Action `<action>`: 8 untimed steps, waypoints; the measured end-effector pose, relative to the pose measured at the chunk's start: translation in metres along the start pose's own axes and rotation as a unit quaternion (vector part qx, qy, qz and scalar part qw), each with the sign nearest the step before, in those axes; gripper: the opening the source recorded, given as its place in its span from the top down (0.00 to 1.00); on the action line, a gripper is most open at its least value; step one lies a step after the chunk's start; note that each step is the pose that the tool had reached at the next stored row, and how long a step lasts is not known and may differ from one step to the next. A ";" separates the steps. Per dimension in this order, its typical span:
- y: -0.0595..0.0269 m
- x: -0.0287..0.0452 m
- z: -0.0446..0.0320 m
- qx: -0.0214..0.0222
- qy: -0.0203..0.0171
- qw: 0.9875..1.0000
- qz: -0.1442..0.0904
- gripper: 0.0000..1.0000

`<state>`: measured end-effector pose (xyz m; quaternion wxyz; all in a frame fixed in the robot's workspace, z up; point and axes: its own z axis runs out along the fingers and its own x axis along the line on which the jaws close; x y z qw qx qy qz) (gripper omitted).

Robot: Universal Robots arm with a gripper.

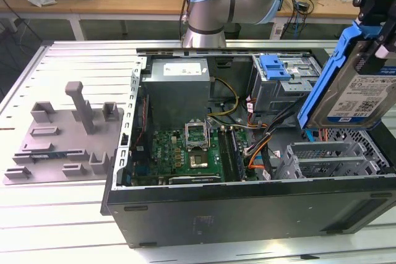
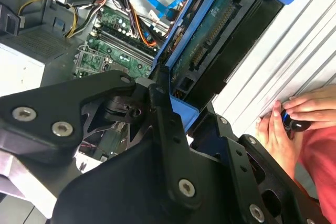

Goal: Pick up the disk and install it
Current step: 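Insert the disk into the insertion slot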

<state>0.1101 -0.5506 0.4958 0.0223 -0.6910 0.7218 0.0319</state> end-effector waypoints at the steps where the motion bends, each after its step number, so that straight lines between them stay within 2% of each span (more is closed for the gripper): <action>1: 0.0000 0.0000 0.0000 0.000 0.000 1.000 0.000 0.63; 8: 0.0000 0.0000 0.0002 0.000 0.000 1.000 0.000 0.63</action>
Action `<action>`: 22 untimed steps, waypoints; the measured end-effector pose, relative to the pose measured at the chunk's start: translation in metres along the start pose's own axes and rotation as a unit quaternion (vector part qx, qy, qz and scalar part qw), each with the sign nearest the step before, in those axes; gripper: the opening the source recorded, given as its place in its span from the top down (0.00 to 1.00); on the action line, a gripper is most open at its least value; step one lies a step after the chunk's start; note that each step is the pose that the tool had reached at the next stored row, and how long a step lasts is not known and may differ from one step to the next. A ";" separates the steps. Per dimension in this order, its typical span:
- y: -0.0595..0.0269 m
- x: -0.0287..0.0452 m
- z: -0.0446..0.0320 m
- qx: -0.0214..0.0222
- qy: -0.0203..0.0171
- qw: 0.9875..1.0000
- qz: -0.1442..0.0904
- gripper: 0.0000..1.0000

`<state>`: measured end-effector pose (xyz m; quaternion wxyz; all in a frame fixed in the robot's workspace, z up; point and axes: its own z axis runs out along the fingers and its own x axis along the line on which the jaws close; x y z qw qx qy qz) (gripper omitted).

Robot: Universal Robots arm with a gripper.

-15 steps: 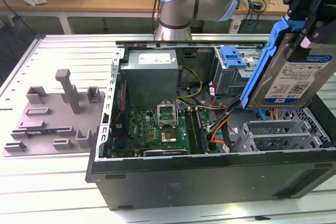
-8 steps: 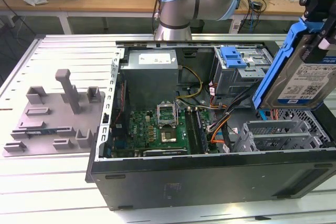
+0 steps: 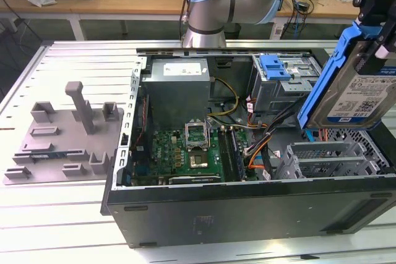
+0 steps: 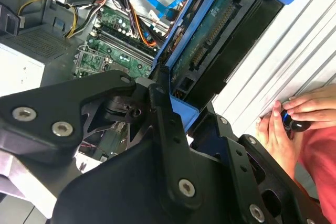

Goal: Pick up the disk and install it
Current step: 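Insert the disk into the insertion slot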

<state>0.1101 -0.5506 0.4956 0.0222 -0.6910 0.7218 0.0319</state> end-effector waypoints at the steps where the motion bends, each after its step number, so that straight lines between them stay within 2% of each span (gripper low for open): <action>1: 0.0000 0.0000 0.0000 0.000 0.000 1.000 0.000 0.63; 9: -0.0005 0.0003 0.0000 -0.001 0.001 1.000 -0.013 0.63; 16: -0.0007 0.0003 0.0001 -0.001 0.004 1.000 -0.021 0.63; 22: -0.0007 0.0005 0.0002 -0.002 0.005 1.000 -0.024 0.63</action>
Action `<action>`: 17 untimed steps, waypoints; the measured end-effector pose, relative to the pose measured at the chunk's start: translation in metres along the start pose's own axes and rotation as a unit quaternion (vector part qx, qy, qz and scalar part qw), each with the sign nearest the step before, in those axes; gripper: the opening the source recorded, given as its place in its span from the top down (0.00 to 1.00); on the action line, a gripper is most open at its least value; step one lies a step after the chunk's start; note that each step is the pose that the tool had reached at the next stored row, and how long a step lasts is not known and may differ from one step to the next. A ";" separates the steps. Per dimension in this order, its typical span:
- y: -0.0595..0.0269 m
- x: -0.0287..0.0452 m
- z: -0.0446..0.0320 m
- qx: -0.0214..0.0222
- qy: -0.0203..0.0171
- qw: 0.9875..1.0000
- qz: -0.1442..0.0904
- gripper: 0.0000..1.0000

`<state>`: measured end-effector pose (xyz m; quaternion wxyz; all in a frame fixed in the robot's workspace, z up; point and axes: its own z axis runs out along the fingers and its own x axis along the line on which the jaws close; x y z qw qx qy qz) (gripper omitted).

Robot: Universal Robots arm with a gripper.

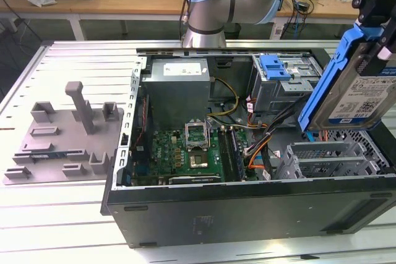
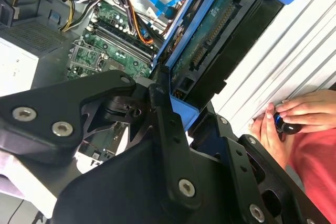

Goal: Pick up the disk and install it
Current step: 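Insert the disk into the insertion slot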

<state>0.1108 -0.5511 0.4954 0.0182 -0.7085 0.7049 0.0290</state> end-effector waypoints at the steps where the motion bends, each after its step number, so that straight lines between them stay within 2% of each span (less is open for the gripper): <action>1: 0.0000 0.0001 0.0001 0.000 0.000 1.000 0.000 0.63; 17: 0.0000 0.0031 0.0025 0.000 0.000 1.000 0.000 0.63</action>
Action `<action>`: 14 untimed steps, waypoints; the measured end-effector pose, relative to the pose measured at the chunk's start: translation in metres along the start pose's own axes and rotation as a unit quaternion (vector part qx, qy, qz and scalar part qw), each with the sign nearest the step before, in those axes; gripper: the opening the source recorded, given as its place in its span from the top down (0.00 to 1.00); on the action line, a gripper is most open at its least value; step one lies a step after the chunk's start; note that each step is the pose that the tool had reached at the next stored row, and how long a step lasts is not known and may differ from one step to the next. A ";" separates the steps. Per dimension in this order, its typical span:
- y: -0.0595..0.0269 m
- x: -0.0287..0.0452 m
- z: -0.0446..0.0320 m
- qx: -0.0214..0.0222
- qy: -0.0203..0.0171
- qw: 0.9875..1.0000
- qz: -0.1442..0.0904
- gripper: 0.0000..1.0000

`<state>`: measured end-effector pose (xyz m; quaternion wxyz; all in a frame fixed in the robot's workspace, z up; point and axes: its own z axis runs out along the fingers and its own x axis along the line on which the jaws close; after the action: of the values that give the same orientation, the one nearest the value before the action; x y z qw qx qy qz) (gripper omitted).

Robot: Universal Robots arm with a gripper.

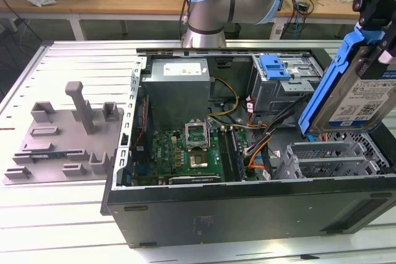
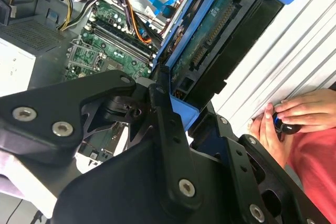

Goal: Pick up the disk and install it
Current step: 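Insert the disk into the insertion slot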

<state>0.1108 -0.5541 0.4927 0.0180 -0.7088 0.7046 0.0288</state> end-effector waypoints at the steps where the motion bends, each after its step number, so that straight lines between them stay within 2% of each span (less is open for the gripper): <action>1: 0.0000 0.0000 0.0005 0.000 0.000 1.000 0.000 0.63; 14: -0.0002 0.0003 0.0050 0.000 0.000 1.000 0.000 0.63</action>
<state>0.1109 -0.5541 0.4877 0.0180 -0.7088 0.7046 0.0288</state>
